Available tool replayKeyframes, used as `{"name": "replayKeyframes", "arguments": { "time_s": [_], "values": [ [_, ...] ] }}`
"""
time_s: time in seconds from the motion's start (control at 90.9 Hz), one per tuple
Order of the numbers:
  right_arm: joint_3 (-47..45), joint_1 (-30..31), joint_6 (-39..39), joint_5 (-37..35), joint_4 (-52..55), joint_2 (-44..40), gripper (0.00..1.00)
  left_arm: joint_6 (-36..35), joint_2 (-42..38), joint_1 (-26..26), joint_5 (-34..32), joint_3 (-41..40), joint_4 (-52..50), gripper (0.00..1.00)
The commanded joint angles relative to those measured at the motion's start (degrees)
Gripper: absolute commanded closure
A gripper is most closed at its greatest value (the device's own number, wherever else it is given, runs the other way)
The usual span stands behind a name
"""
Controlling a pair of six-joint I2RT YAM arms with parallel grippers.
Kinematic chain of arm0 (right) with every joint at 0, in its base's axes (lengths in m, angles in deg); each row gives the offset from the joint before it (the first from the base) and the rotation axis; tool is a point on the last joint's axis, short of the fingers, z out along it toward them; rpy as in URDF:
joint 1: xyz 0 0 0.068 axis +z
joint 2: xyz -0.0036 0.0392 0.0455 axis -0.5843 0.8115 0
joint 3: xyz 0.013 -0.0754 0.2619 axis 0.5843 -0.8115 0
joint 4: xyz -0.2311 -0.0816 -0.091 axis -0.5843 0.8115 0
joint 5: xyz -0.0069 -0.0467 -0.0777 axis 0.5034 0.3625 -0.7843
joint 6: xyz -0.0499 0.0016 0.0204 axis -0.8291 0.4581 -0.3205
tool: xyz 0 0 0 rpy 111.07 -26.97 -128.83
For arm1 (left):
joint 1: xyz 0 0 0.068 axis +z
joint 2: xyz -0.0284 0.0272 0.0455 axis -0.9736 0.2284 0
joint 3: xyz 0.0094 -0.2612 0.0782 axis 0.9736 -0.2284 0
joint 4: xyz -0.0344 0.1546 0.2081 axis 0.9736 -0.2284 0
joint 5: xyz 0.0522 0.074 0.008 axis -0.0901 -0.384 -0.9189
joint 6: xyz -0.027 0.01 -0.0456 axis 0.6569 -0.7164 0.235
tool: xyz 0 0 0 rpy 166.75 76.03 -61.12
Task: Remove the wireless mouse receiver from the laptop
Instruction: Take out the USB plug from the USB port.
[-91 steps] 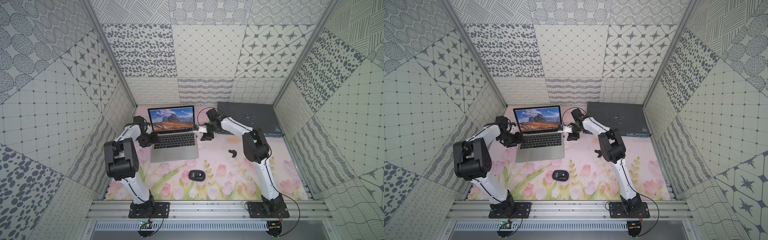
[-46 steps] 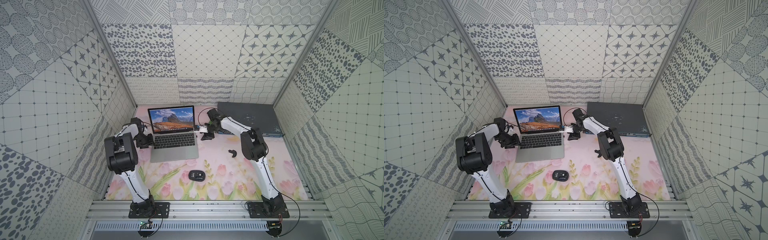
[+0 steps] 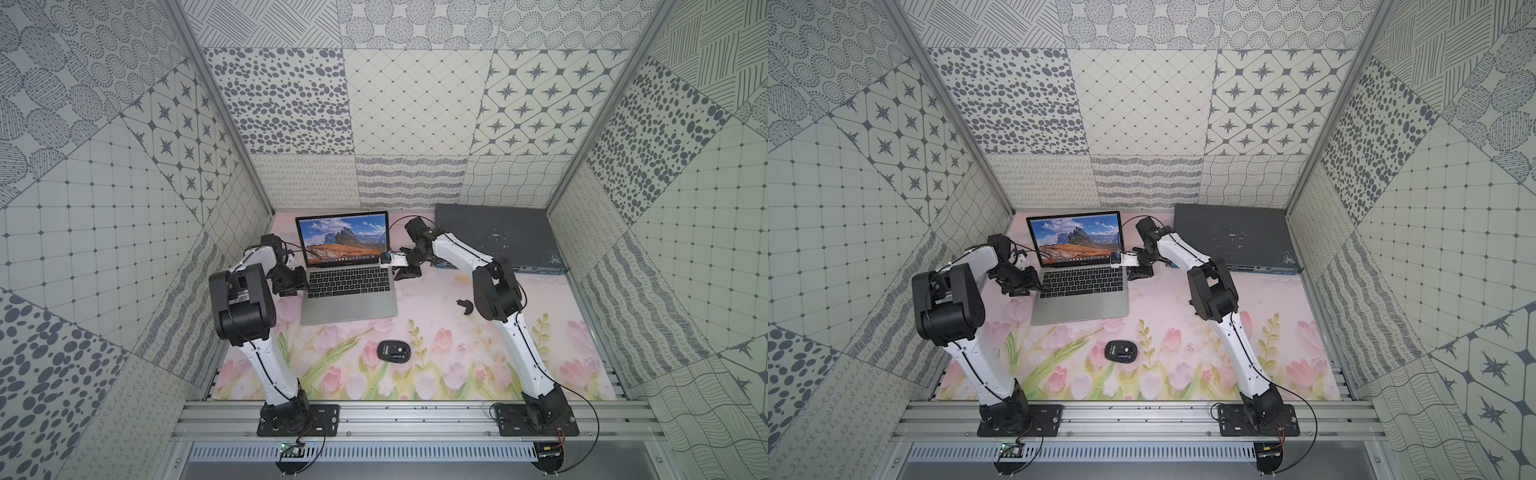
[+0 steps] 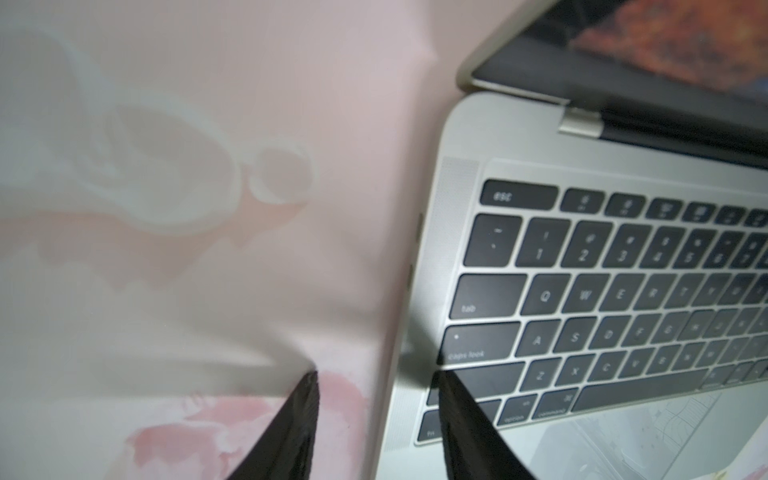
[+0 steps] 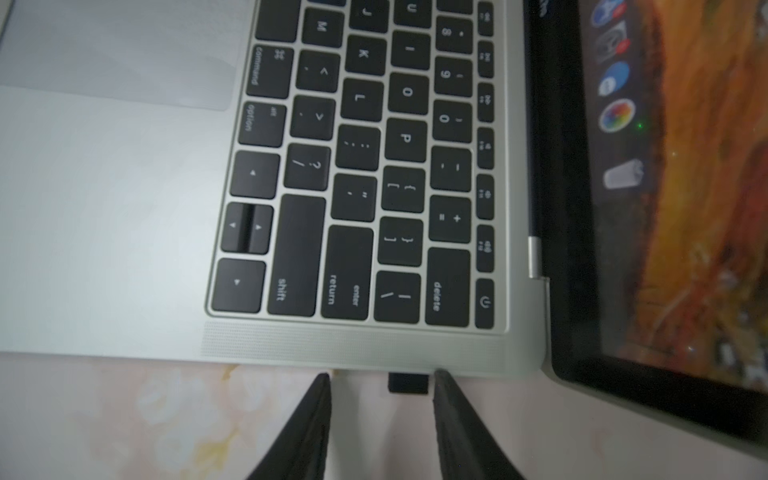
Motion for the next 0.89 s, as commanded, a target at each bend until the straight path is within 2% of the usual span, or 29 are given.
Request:
{"name": "replayKeyframes", "arguments": {
  "time_s": [0.0,0.143,0.418,0.737,0.88],
  "values": [
    [2.9,1.6,-0.2,-2.0,5.7,4.2,0.61,-1.6,2.4,0.1,-1.8,-1.2,3.6,0.5],
    [8.2,2.6,3.3,-5.8,11.3,6.7,0.65,-1.4,2.3,0.1,-1.7,-1.5,3.7,0.5],
    [9.5,4.1,8.7,-12.1,12.0,7.5,0.64,-1.3,2.0,0.1,-1.6,-2.2,3.9,0.49],
    [10.6,3.8,10.4,-11.3,12.3,8.1,0.61,-1.2,1.9,0.1,-1.8,-2.5,3.9,0.49],
    [13.0,4.3,10.1,-10.5,13.7,9.3,0.66,-1.2,1.8,0.1,-1.9,-2.5,3.9,0.49]
  ]
}}
